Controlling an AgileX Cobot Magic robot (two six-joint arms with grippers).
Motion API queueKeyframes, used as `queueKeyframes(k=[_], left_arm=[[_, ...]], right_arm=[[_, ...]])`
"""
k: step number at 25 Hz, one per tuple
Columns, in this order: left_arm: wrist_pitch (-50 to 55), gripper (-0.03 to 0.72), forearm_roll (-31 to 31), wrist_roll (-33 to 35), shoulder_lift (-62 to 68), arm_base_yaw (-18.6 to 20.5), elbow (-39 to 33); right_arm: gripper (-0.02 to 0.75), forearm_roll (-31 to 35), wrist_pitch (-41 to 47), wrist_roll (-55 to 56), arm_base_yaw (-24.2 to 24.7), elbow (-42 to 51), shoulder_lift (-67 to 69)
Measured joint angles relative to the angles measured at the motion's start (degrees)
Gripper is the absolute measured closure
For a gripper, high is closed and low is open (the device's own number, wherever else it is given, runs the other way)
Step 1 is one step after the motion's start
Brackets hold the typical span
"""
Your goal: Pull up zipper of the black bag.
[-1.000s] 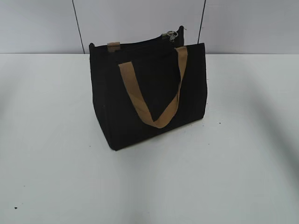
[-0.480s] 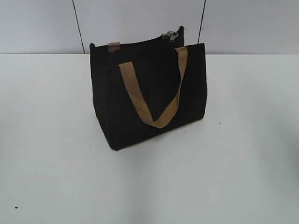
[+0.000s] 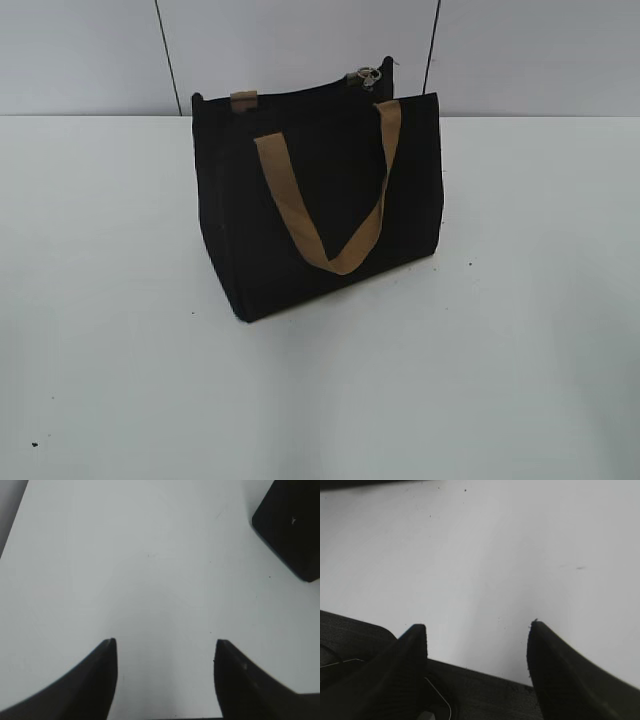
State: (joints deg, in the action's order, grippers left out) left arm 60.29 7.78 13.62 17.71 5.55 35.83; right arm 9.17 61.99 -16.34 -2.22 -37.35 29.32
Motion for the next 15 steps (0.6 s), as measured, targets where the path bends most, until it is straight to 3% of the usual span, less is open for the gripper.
queueKeyframes(k=[8, 15], left_arm=[[1.7, 0.22, 0.1, 0.0, -6.3, 0.0, -5.1], [1.7, 0.22, 0.5, 1.6, -14.5, -0.3, -5.2]], right_arm=[[0.256, 1.6, 2.1, 0.3, 0.0, 8.7, -12.7], [0.281, 2.0, 1.7, 0.3, 0.0, 9.4, -22.2]])
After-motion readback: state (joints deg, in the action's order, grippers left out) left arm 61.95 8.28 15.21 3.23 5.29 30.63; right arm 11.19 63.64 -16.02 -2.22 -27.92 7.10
